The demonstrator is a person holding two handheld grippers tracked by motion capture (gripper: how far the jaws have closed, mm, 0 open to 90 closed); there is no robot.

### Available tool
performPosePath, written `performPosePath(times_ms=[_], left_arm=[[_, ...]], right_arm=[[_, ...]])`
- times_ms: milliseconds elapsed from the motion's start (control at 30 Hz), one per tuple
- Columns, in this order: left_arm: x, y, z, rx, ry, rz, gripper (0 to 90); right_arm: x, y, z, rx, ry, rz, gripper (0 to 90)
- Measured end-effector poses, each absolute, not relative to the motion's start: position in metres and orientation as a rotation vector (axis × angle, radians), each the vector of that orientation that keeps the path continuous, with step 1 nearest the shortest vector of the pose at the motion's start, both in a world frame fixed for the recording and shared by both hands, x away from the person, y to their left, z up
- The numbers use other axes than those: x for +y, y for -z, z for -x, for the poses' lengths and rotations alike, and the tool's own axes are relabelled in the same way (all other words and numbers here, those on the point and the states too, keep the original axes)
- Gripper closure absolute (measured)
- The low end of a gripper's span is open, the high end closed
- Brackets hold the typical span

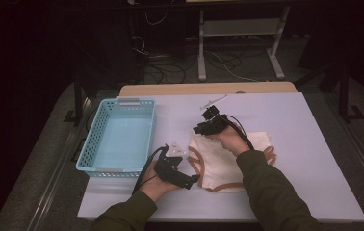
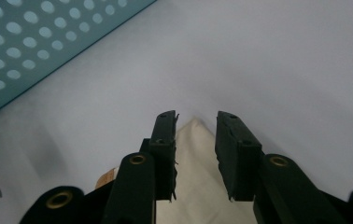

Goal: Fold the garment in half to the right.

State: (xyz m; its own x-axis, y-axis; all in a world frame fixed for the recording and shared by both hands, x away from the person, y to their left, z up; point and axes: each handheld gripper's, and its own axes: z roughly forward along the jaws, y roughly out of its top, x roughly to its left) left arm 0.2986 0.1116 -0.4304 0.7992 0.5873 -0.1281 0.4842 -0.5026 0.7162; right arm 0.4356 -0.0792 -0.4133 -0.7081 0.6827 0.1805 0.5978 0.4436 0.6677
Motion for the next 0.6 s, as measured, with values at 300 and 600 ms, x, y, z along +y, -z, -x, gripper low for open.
performPosePath(times_ms=[300,600], left_arm=[[0.111,0.430,-0.298,0.805,-0.165,-2.183,0.0],[0.111,0.430,-0.298,0.808,-0.164,-2.176,0.0]], right_arm=[[-0.059,0.426,-0.443,2.606,-1.066,-1.158,71.1],[-0.047,0.439,-0.450,2.614,-1.014,-1.179,71.7]])
